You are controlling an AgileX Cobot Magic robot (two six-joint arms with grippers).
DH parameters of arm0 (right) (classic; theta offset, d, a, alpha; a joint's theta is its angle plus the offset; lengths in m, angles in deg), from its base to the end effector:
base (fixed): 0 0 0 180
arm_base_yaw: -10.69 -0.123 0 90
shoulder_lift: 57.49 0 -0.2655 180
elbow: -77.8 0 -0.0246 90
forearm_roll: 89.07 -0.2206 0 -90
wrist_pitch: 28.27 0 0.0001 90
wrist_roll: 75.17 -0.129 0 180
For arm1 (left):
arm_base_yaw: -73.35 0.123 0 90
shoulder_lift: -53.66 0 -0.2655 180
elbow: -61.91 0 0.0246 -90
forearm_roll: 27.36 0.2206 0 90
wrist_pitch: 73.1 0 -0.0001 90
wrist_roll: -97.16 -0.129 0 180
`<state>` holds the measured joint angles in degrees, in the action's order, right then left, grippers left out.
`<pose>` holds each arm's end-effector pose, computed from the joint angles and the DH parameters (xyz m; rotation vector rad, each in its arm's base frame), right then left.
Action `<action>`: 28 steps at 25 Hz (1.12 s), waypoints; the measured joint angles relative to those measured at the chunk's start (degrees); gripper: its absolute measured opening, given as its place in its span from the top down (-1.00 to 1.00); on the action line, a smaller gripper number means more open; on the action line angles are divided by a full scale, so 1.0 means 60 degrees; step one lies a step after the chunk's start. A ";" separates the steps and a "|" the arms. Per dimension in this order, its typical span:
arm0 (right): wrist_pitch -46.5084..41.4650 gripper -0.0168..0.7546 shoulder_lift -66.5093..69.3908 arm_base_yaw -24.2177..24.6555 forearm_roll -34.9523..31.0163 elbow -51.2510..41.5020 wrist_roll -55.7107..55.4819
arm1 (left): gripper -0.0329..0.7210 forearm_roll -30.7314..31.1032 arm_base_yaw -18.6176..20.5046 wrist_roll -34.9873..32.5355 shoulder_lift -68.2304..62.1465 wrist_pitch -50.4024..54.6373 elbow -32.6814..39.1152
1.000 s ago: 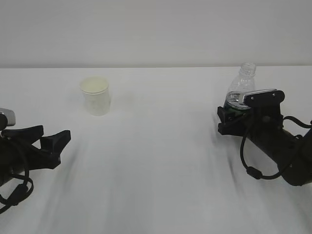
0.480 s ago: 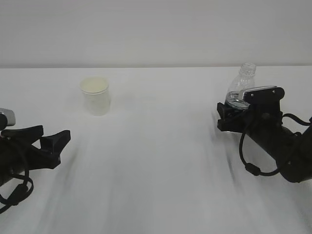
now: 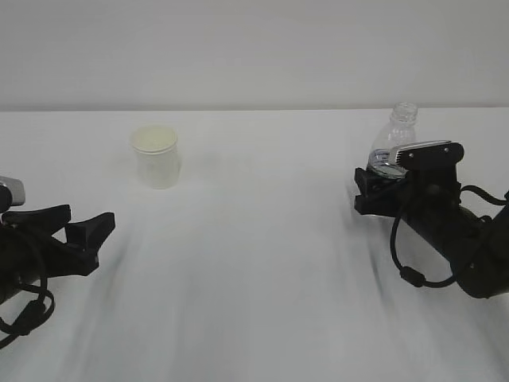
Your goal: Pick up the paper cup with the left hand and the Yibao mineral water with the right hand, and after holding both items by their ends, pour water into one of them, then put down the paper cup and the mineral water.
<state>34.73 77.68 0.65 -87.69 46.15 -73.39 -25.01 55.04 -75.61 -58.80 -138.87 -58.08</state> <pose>0.3813 0.0703 0.0701 -0.2117 1.8011 0.1140 0.2626 -0.0920 0.1157 0.2227 1.8623 -0.3311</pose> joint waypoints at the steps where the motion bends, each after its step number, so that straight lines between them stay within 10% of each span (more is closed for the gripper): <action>1: -0.0023 -0.46 0.0000 0.0000 0.0000 0.0000 0.0000 | -0.46 0.0000 0.0000 0.0000 0.0000 0.0000 0.0000; 28: 0.0025 -0.31 0.0022 0.0000 0.0405 0.0014 -0.0298 | -0.44 0.0000 0.0000 0.0000 0.0000 0.0000 0.0000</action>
<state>34.88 77.81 0.65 -85.26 46.23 -75.17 -25.01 55.04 -75.61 -58.80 -138.87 -58.08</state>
